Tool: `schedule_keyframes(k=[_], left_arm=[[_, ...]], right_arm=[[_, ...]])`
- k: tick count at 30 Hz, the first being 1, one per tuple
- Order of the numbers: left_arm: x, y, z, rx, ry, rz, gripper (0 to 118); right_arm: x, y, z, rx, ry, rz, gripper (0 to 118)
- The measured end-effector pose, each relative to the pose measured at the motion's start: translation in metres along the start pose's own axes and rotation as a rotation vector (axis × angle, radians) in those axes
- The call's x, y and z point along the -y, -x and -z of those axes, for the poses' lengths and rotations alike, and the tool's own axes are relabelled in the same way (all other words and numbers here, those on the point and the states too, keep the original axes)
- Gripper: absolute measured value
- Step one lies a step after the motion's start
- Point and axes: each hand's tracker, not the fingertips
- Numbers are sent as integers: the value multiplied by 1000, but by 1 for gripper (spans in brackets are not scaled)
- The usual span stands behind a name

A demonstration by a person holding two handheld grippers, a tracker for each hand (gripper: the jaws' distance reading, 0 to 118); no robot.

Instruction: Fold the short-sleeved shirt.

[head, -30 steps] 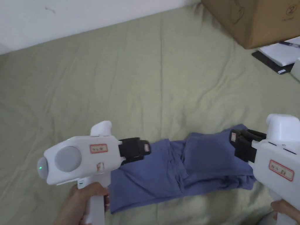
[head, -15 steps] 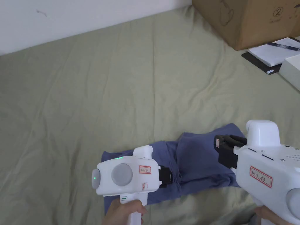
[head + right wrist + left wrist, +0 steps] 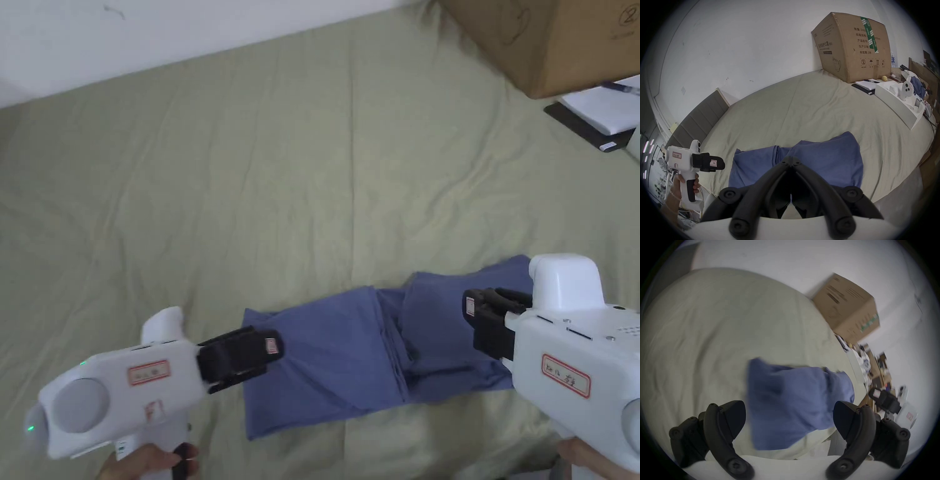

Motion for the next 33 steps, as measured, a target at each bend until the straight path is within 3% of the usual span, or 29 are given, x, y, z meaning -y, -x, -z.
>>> schedule_keyframes(k=[5,13,19,22,26,29,33], left_arm=[[9,54,16,163,100,-217,110],[4,58,44,299,113,-225,110],[-5,55,54,389,147,-200,107],[-6,56,71,373,160,-221,86],[-2,53,69,301,167,-211,31],[3,59,59,346,153,-213,16],[-5,57,45,324,154,-165,13]], right_arm=[[2,10,11,-10,35,-9,0],[-2,21,19,-29,63,-41,0],[-2,25,22,-38,68,-19,0],[-2,27,24,-35,79,-26,0],[-3,28,23,-39,80,-30,0],[-4,27,23,-32,80,-35,0],[-6,25,23,-26,80,-30,0]])
